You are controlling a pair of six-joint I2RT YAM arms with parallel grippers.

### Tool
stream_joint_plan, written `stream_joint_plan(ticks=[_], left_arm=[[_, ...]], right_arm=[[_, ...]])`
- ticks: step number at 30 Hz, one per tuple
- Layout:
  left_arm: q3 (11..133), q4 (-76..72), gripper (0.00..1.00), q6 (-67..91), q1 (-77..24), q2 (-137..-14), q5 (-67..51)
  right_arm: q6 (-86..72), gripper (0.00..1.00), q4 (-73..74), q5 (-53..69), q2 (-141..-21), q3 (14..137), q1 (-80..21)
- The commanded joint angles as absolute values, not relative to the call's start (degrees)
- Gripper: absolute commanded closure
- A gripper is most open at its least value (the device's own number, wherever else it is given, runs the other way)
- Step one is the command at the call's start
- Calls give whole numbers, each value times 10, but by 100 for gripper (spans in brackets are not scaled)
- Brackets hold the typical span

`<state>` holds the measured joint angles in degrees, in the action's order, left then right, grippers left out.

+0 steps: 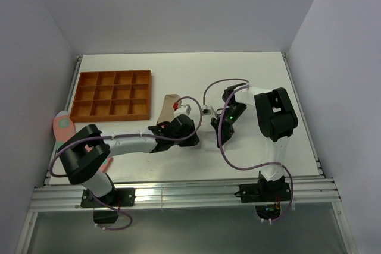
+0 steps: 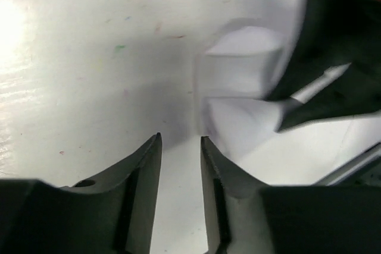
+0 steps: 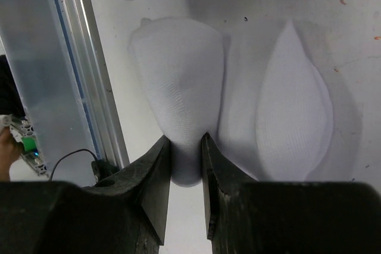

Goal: Roll the socks
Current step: Roll the sock at the center of the board.

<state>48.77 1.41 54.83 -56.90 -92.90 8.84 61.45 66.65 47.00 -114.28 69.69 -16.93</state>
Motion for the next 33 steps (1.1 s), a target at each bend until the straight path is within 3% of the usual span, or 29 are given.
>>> stream_joint_plan(ticks=[1, 7, 12, 33], left_arm=[[466, -77, 57, 433, -594, -865, 143], [482, -91, 52, 242, -602, -866, 19], [546, -35, 52, 157, -602, -936, -36], [584, -87, 48, 121, -604, -1016, -73]], right_arm=[[596, 81, 649, 408, -1158, 709, -167], [598, 81, 664, 403, -1172, 726, -168], [598, 81, 669, 404, -1177, 732, -169], [599, 81, 684, 404, -1190, 742, -169]])
